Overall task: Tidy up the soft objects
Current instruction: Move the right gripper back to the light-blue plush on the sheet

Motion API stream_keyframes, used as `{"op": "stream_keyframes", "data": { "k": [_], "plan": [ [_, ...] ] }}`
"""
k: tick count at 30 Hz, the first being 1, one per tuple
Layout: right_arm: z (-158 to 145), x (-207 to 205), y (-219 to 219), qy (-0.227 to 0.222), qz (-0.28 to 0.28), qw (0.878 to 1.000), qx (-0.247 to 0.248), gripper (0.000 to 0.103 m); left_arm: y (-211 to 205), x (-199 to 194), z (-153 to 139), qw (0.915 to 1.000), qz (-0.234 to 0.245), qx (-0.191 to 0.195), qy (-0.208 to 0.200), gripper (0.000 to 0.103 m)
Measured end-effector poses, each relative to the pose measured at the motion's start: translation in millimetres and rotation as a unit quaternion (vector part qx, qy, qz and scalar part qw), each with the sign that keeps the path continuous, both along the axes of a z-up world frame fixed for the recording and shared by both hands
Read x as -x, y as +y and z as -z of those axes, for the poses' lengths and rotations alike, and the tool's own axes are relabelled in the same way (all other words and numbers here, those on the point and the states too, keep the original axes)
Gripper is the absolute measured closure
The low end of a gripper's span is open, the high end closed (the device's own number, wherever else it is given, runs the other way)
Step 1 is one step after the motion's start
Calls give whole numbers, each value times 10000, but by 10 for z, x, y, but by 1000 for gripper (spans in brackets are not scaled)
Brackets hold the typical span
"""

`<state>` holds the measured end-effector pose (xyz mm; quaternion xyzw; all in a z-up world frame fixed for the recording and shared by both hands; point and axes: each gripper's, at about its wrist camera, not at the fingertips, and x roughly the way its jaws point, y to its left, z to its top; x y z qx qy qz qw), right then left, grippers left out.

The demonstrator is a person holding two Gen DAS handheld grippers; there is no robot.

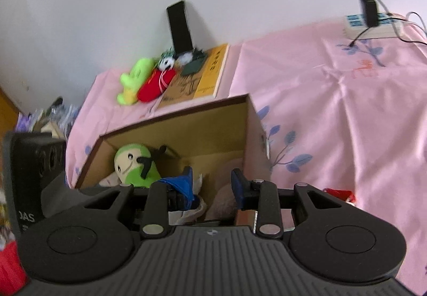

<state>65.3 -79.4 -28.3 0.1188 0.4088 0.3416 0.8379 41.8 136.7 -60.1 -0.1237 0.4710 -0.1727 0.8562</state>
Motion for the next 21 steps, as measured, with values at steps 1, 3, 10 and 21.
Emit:
{"op": "stream_keyframes", "data": {
  "k": [1, 3, 10, 21],
  "plan": [
    [-15, 9, -41, 9, 93, 9999, -67, 87, 20, 22, -18, 10000, -5, -26, -34, 40],
    [-36, 37, -116, 13, 252, 9996, -151, 87, 74, 92, -76, 9998, -9, -110, -156, 40],
    [-112, 257, -301, -294, 857, 9957, -196, 87, 231, 373, -303, 9968, -33, -414, -677, 40],
    [-177, 720, -423, -1121, 1411, 9811, 706, 87, 174, 802, -487, 9927, 427, -308, -1088, 40]
  ]
}}
